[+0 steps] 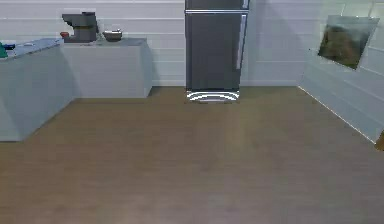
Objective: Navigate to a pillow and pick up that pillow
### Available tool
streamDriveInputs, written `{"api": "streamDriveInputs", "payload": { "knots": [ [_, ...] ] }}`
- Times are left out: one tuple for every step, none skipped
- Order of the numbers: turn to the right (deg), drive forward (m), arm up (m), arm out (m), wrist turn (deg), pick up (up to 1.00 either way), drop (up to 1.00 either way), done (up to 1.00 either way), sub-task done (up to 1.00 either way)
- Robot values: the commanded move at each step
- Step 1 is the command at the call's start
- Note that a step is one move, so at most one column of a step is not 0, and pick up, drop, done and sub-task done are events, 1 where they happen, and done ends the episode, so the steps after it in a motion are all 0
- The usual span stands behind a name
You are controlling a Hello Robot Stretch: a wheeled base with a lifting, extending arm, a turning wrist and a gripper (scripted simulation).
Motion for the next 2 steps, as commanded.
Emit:
{"api": "streamDriveInputs", "payload": {
  "knots": [
    [45.0,0.00,0.00,0.00,0.0,0.00,0.00,0.00,0.00],
    [45.0,0.00,0.00,0.00,0.0,0.00,0.00,0.00,0.00]
  ]
}}
